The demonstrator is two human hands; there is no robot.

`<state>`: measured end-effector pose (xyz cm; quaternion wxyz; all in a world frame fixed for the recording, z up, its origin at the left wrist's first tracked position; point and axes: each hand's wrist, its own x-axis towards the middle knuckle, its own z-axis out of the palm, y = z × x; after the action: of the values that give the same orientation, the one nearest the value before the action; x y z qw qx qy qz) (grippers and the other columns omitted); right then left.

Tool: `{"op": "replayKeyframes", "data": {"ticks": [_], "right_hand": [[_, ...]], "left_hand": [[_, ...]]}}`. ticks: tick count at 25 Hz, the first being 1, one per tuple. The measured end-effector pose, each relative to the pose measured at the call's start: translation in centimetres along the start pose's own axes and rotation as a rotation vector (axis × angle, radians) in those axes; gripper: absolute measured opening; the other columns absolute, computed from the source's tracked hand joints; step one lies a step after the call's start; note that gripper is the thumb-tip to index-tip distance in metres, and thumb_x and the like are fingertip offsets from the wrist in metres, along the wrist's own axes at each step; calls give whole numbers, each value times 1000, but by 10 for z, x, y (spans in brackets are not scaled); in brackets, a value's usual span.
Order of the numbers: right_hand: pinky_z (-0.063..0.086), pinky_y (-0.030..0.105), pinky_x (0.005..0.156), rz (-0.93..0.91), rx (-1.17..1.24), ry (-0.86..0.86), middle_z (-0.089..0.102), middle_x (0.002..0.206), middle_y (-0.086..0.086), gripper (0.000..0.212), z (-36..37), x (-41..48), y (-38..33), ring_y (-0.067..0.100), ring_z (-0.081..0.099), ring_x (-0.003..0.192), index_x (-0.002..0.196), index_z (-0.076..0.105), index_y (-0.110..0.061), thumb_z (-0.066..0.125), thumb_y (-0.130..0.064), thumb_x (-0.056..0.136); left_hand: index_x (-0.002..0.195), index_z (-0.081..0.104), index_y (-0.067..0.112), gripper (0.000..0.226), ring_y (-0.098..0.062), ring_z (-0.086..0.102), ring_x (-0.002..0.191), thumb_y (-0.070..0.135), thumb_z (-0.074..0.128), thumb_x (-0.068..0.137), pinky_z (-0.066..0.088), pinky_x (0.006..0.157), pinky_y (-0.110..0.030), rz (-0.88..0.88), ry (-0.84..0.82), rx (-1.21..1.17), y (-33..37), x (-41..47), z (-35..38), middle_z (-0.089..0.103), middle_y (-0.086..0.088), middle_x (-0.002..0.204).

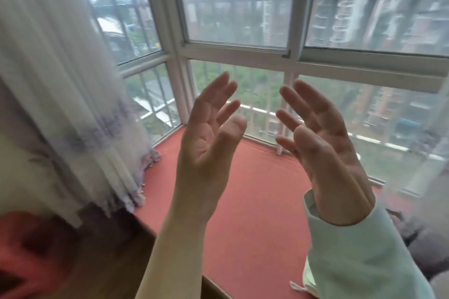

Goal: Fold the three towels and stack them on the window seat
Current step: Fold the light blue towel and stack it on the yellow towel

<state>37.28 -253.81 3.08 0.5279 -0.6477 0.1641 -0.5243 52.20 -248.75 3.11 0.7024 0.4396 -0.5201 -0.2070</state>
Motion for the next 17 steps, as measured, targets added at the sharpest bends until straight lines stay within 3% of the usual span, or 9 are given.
{"op": "replayKeyframes", "data": {"ticks": [5,7,9,11,15,17], "right_hand": [[49,33,100,32,173,-203,56,141,-14,62,42,1,8,9,52,131,134,48,-38,64,-41,74],[50,26,97,61,249,-303,57,139,-13,64,54,-6,12,10,54,129,133,50,-37,69,-42,72],[51,23,95,102,319,-383,59,137,-13,62,65,-14,14,9,55,128,131,51,-35,68,-39,71],[49,29,101,130,367,-490,60,138,-10,67,79,-29,13,11,54,129,133,50,-31,71,-40,70],[45,39,108,183,450,-717,58,139,-10,72,115,-65,-2,11,53,130,135,48,-30,74,-49,71],[42,45,109,194,507,-818,59,138,-9,65,139,-86,-19,13,53,130,134,49,-32,71,-44,73]], "left_hand": [[139,51,39,57,-6,58,130,36,61,83,46,105,-35,-8,211,129,26,-32,-41,60,14,142],[140,50,39,58,-6,57,131,37,60,83,46,108,-37,-14,306,188,35,-52,-48,59,14,143],[140,49,36,56,-8,57,132,35,59,84,47,107,-30,6,402,232,44,-75,-52,57,9,146],[139,50,35,53,-10,56,133,31,58,87,46,106,-25,4,501,287,57,-105,-54,56,5,148],[143,48,36,55,-8,54,135,30,60,90,45,110,-32,-4,701,443,98,-169,-62,56,11,148],[145,47,31,54,-7,55,134,21,60,94,45,112,-32,9,812,516,127,-202,-64,57,9,148]]}}
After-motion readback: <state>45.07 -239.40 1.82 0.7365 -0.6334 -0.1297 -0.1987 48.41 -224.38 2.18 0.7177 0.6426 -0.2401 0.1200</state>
